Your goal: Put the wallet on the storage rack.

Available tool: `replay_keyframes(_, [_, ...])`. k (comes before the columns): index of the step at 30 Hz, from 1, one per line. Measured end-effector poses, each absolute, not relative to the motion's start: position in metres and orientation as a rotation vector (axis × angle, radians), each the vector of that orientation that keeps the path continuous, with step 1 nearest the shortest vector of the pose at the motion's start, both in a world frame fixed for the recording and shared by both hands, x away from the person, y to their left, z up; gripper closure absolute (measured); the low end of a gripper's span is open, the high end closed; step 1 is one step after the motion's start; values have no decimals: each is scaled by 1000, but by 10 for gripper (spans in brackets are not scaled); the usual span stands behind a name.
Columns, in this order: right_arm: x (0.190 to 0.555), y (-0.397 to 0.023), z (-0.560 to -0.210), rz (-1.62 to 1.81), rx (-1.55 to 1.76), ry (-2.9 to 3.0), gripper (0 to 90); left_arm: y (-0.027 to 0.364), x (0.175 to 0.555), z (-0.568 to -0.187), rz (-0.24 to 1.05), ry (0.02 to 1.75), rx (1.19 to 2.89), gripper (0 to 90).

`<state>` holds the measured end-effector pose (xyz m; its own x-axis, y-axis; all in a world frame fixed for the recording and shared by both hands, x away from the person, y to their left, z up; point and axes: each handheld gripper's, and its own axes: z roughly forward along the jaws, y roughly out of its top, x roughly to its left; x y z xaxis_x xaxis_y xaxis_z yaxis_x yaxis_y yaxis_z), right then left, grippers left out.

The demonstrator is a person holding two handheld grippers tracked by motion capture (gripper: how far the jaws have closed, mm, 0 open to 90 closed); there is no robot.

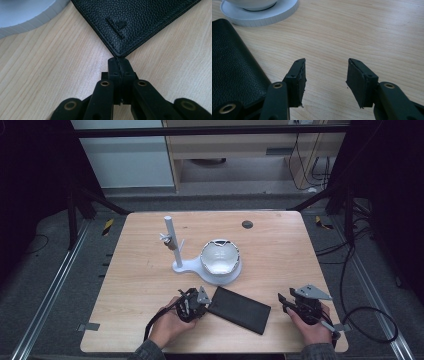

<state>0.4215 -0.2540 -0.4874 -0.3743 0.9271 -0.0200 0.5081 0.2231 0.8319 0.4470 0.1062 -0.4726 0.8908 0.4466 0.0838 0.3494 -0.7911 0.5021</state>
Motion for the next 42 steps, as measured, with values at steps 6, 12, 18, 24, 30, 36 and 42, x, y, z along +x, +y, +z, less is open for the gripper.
replay_keyframes(6, [419, -248, -488, 1069, 1294, 1996, 452, 108, 448, -471, 258, 580, 2523, 887])
replay_keyframes(12, [415, -237, -484, 1184, 1258, 2034, 359, 110, 449, -470, 254, 601, 2442, 888])
replay_keyframes(18, [405, -215, -468, 1249, 1191, 2092, 208, 112, 453, -470, 226, 624, 2375, 883])
replay_keyframes(24, [400, -187, -454, 1197, 1103, 2196, 139, 111, 454, -470, 205, 629, 2353, 868])
replay_keyframes(30, [403, -162, -443, 1135, 1011, 2289, 126, 112, 455, -471, 206, 641, 2349, 860])
replay_keyframes(36, [404, -144, -438, 1082, 952, 2354, 114, 111, 455, -468, 223, 649, 2334, 861])
replay_keyframes(42, [400, -142, -444, 1075, 928, 2387, 128, 112, 456, -462, 227, 654, 2315, 860])
